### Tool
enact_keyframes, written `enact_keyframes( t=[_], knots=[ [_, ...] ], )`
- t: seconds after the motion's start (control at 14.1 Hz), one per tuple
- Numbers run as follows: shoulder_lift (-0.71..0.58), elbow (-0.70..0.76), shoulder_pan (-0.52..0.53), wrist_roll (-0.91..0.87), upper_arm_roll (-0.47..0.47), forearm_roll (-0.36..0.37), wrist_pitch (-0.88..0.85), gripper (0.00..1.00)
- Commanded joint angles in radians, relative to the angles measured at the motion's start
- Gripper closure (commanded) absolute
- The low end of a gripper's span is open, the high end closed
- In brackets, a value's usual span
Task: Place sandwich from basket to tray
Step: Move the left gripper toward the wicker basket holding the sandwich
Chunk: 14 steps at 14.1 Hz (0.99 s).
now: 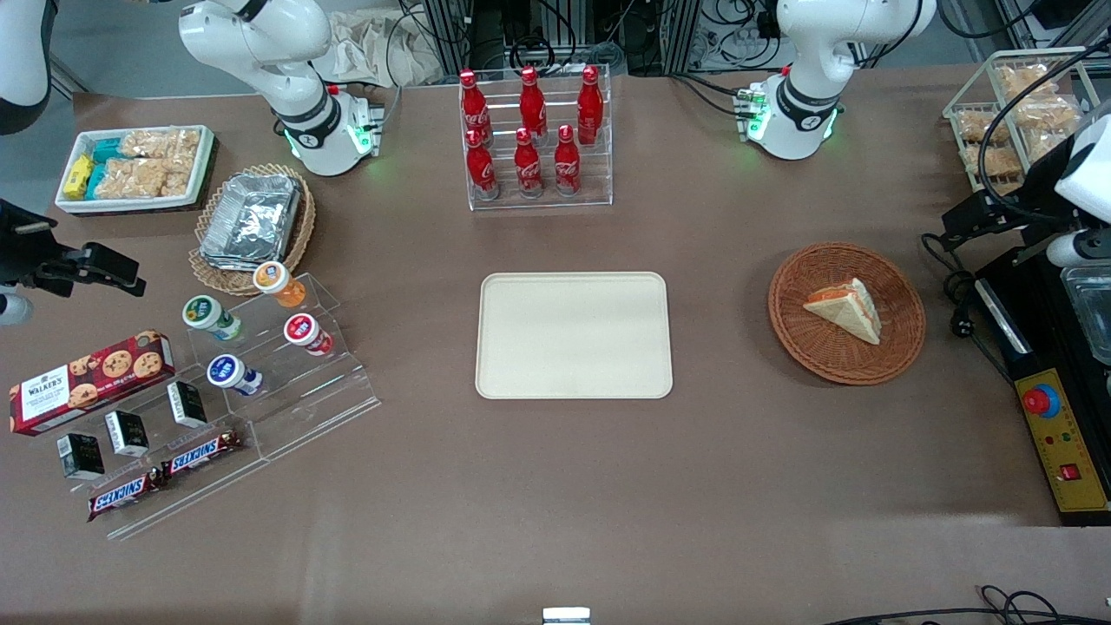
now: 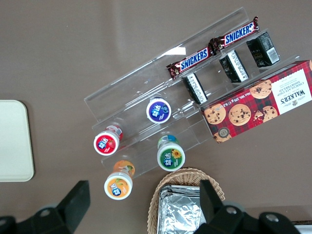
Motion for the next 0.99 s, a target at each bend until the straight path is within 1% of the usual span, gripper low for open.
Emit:
enact_keyframes(
  t=[0.0,0.07,0.28,0.5,0.64,0.78,0.92],
  knots=[
    [0.009,0.021,0.005,0.007,-0.001,0.013,-0.008,0.0],
    [0.01,0.024,0.005,-0.001,-0.001,0.004,-0.008,0.0],
    [0.009,0.019,0.005,-0.025,0.002,0.013,-0.018,0.0],
    [0.009,0.012,0.005,-0.216,0.006,0.017,-0.018,0.0],
    [-0.001,-0.008,0.006,-0.295,0.015,0.011,-0.017,0.0],
    [-0.022,-0.05,0.006,-0.384,0.041,0.006,0.002,0.0],
    [-0.062,-0.137,0.006,-0.459,0.045,0.01,0.063,0.0]
  ],
)
